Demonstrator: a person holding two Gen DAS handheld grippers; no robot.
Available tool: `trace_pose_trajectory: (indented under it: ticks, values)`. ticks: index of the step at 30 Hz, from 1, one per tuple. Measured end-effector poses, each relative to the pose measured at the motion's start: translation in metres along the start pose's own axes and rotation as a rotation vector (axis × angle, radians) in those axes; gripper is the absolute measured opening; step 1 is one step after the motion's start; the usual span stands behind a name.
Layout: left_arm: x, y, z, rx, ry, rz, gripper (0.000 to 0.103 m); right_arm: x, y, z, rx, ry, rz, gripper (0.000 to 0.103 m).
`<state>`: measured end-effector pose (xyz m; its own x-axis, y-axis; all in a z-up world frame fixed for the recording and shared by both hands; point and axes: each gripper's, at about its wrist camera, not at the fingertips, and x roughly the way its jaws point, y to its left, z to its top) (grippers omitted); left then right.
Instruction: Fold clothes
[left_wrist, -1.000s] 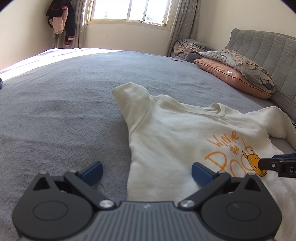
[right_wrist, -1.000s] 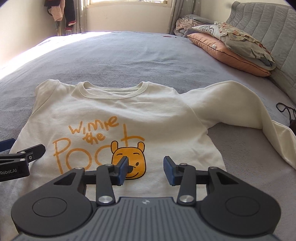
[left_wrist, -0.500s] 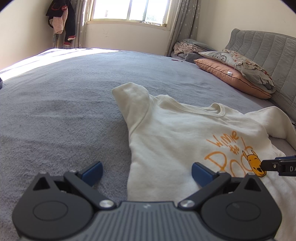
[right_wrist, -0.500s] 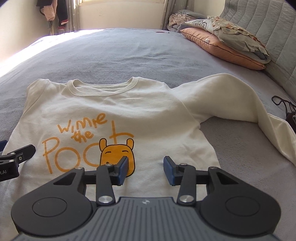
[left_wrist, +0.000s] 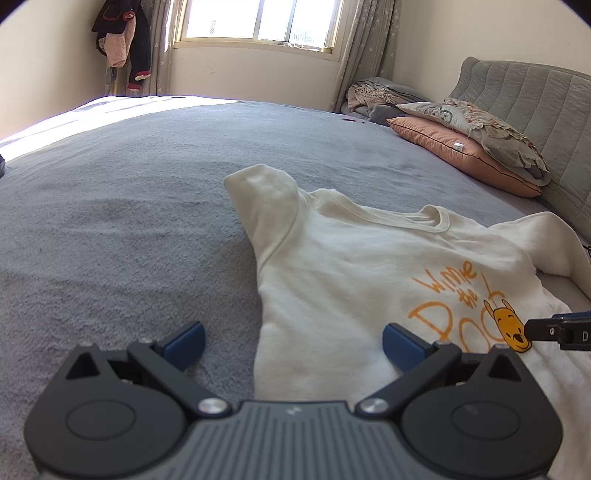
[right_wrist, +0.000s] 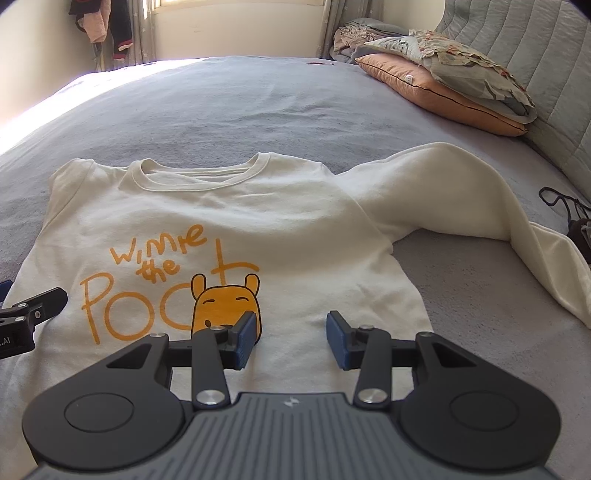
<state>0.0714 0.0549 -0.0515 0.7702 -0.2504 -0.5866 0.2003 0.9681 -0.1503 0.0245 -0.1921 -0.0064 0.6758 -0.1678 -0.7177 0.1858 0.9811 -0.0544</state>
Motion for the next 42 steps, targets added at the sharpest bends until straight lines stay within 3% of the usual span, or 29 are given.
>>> trace_pose_trajectory:
  ticks: [42]
  values:
    - [-0.0001,0.0001,-0.0001,0.000,0.000,0.001,0.103,-0.0083,-0.0032,0.0026,0.021,-0.007,0.020,0.045]
